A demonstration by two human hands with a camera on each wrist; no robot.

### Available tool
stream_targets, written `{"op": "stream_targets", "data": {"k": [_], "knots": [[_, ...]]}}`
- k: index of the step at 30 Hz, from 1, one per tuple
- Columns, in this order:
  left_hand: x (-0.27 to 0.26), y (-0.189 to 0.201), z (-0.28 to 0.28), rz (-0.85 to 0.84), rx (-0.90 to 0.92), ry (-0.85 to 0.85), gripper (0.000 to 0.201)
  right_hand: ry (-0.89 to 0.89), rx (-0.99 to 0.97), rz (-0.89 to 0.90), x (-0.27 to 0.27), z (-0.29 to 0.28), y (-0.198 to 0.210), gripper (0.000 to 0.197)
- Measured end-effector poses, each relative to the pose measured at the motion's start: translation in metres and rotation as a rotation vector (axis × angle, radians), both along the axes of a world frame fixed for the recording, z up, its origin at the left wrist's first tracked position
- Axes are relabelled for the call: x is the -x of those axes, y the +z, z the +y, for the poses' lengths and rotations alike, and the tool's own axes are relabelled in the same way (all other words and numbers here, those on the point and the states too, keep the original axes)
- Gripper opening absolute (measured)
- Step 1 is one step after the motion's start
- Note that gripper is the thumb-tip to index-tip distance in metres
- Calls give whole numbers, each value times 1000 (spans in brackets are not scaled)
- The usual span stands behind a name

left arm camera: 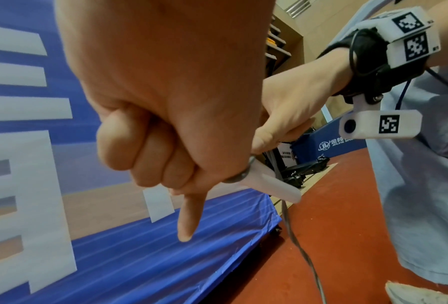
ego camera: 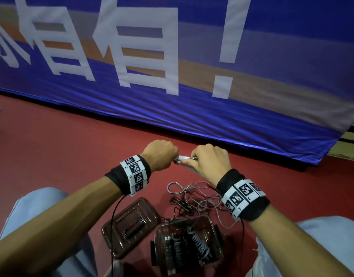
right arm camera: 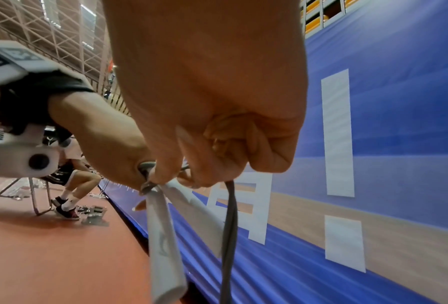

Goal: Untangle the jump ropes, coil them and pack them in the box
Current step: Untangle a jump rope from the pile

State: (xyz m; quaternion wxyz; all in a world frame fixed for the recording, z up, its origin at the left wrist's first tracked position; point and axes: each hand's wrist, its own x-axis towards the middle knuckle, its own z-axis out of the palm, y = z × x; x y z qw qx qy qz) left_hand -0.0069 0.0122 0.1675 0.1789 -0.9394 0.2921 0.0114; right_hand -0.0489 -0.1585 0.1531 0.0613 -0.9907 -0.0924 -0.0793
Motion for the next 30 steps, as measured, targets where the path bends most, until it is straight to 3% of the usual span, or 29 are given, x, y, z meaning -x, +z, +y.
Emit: {"op": "stream_targets", "data": {"k": [5,9,14,20,25,30], "knots": [[-1,13,5,-22,-78,-50,20,-6,61,-91,-1,2,-3,69],[1,15,7,-14,-135,-106,16,117,101,-120,-3,0,-5,67],[6,18,8,3,-161,-183,14,264,-202,-10,-8,-11,-17,79],[13,22,10,55,-100,-249,13,318,-655,113,-5,-9,-22,68],[18,35,14,71,-3,-236,13,327,-902,189,-5,-4,-22,65],[19,44,19,126,88,-203,6,356,-967,293,-14,0,-23,66]]}}
